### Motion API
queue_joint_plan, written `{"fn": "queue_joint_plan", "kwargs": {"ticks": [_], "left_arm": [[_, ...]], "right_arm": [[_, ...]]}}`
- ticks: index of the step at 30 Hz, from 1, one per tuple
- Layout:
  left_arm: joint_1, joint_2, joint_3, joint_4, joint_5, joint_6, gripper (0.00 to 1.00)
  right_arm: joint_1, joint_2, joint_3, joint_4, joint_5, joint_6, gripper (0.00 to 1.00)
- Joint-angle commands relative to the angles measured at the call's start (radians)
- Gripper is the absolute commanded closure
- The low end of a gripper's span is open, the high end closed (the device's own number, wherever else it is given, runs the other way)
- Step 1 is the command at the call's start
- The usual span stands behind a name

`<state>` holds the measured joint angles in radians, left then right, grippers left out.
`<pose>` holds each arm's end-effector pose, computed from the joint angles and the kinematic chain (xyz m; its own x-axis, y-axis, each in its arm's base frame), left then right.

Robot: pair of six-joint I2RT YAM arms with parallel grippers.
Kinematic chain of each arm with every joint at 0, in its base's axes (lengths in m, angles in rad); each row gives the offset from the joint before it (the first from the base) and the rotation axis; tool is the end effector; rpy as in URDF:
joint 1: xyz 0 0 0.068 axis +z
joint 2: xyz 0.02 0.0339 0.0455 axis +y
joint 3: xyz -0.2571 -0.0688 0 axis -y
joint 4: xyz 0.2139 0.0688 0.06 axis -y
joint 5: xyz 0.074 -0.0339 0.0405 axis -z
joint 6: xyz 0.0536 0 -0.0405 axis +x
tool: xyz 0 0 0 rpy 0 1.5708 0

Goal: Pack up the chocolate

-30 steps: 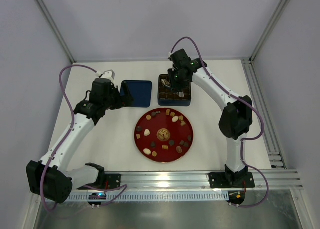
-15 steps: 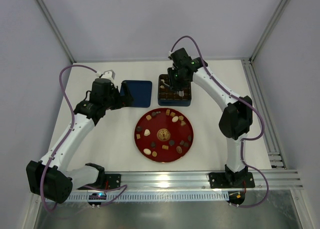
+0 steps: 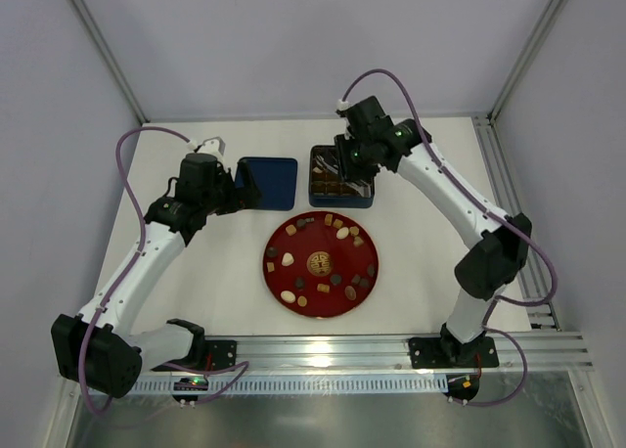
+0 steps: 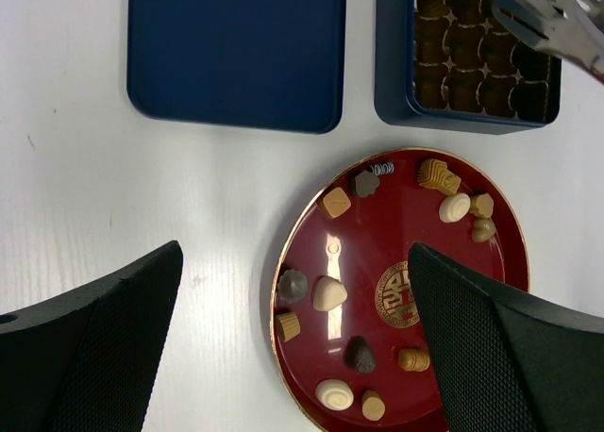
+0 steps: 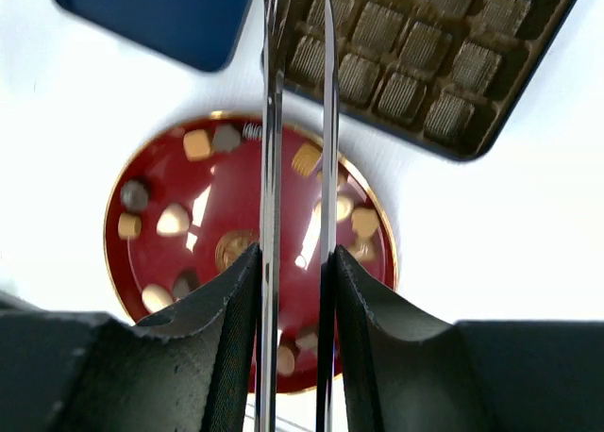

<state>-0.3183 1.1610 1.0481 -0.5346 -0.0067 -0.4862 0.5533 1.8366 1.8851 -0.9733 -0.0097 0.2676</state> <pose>0.2268 -0.0743 0.3079 -0.6504 -0.2777 -0.7071 0.0045 0.9294 -0.3691 0.3189 0.1976 0.3300 -0.7954 -0.1805 -0.5785 -0.3319 0.9285 0.1666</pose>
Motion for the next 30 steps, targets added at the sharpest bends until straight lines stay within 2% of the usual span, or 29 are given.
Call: {"fn": "queue_joint_plan", "kwargs": {"ticks": [1, 4, 10, 15, 30], "left_arm": [[0.005, -0.014, 0.007, 0.021, -0.003, 0.009, 0.00], [0.005, -0.015, 0.006, 0.021, -0.003, 0.011, 0.00], [0.005, -0.014, 0.007, 0.022, -0.001, 0.009, 0.00], [0.007, -0.014, 0.007, 0.021, -0.003, 0.008, 0.00], [0.005, -0.007, 0.004, 0.022, 0.002, 0.008, 0.00]], "right_arm": [[0.072, -0.166, -0.090, -0.005, 0.042, 0.002, 0.63], [0.140, -0.270, -0.243, -0.016, 0.056, 0.016, 0.63], [0.264, -0.424, -0.424, -0.085, 0.024, 0.041, 0.63], [0.348, -0.471, -0.486, -0.160, 0.022, 0.044, 0.60], [0.465, -0.514, -0.557, -0.243, 0.022, 0.051, 0.56]]}}
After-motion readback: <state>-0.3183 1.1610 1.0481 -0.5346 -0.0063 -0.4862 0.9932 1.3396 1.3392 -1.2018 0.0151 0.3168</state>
